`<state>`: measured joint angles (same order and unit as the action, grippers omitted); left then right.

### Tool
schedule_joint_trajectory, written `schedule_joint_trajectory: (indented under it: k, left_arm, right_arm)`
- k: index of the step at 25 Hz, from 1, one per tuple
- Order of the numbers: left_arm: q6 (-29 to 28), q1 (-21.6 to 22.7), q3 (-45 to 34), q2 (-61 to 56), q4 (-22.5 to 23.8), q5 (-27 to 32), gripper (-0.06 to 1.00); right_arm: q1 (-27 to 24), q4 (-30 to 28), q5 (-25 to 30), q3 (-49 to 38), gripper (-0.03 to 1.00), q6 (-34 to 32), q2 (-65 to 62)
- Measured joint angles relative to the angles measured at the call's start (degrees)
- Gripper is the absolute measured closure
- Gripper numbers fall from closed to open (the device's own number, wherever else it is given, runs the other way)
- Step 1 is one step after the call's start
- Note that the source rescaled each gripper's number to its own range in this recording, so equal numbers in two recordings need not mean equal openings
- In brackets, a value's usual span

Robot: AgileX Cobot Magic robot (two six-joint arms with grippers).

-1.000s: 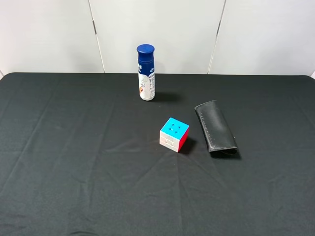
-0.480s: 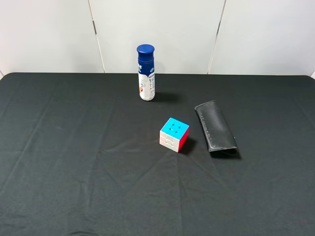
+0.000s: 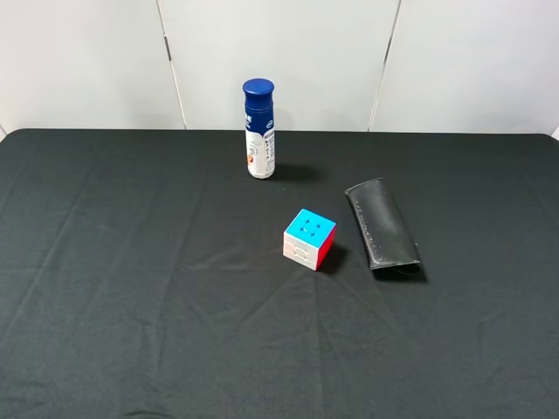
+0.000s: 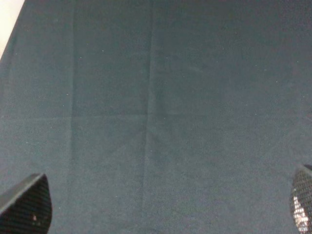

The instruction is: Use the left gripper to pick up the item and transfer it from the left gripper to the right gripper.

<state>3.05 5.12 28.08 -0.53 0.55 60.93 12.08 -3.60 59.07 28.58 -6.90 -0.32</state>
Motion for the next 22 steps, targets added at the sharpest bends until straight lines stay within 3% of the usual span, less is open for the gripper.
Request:
schedule_joint_trajectory:
  k: [8, 22]
  left_arm:
    - [0.0, 0.0, 0.0, 0.0, 0.0, 0.0, -0.01]
    - [0.0, 0.0, 0.0, 0.0, 0.0, 0.0, -0.01]
  right_arm:
    - [-11.9, 0.0, 0.0, 0.0, -0.03, 0.0, 0.0]
    - [-12.5, 0.0, 0.0, 0.0, -0.03, 0.0, 0.0]
